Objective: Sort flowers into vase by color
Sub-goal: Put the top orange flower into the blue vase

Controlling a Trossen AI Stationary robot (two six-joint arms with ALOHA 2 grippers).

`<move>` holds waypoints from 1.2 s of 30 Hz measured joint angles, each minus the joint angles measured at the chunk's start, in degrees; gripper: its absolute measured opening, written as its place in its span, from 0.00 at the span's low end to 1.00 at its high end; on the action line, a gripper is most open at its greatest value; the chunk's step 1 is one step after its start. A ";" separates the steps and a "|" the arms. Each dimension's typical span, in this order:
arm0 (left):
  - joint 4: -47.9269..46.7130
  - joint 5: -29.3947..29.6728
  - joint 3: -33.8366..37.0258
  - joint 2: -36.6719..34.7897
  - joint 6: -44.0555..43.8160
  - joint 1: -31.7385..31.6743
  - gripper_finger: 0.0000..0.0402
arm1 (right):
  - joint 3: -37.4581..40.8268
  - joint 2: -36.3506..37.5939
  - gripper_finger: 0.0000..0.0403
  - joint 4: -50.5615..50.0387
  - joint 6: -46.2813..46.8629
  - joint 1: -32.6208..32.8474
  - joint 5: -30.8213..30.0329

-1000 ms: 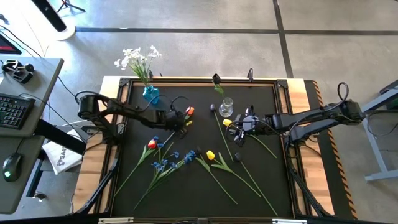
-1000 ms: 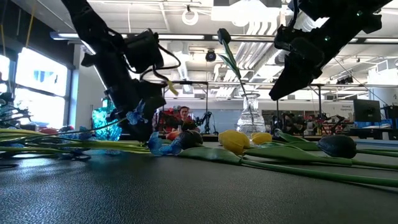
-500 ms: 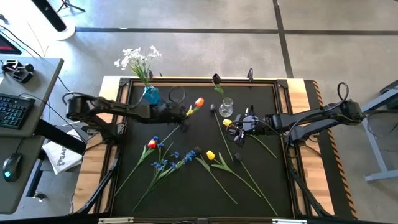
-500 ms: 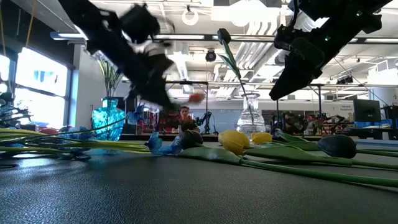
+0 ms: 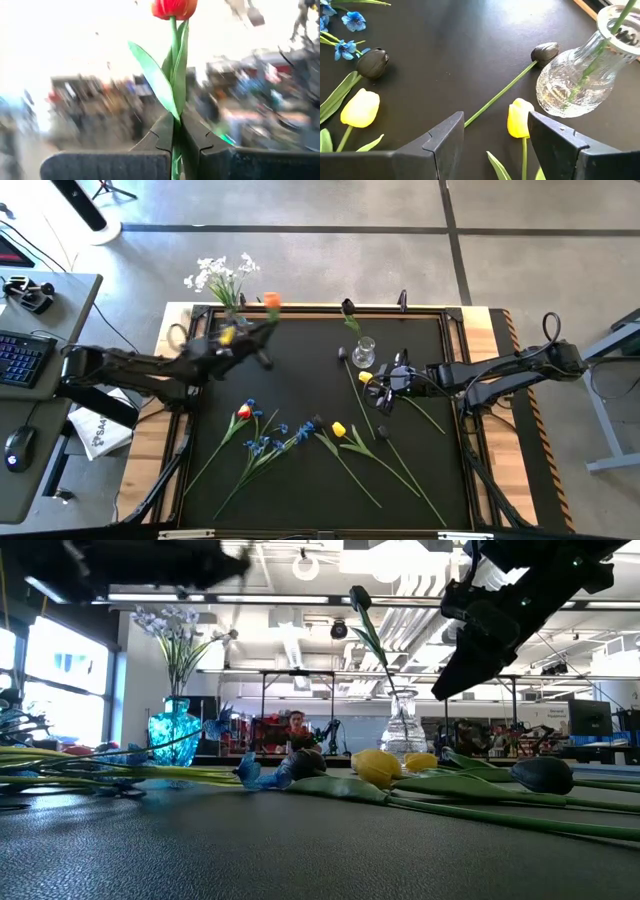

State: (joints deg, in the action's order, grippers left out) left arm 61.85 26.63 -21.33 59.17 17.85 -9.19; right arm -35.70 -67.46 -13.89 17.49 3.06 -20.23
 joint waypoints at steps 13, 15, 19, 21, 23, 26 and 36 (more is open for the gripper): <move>19.75 0.37 10.49 -6.20 17.19 -15.04 0.00 | 0.00 0.00 0.54 2.90 -1.05 -0.01 -1.29; 18.77 -1.05 10.90 -5.83 14.89 -17.66 0.00 | 0.00 0.00 0.54 3.01 -1.04 -0.01 -1.27; 17.09 -3.83 11.22 -5.31 12.21 -20.66 0.00 | 0.00 0.00 0.54 3.02 -1.04 -0.01 -1.27; 15.29 -3.40 11.22 -5.17 11.49 -21.23 0.01 | 0.00 0.00 0.54 3.02 -1.06 -0.01 -1.27; 13.68 -2.08 11.22 -5.18 10.67 -21.55 0.01 | 0.00 0.00 0.54 3.02 -1.04 -0.01 -1.27; 11.00 1.30 11.22 -5.17 9.25 -21.62 0.02 | 0.00 0.00 0.54 3.02 -1.04 -0.01 -1.27; 9.39 4.37 11.22 -5.22 5.15 -21.60 0.20 | 0.00 0.00 0.54 3.02 -1.04 -0.01 -1.24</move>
State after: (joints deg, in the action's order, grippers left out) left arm 71.24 30.99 -10.11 53.95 23.00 -30.79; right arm -35.70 -67.46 -10.87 16.45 3.05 -21.47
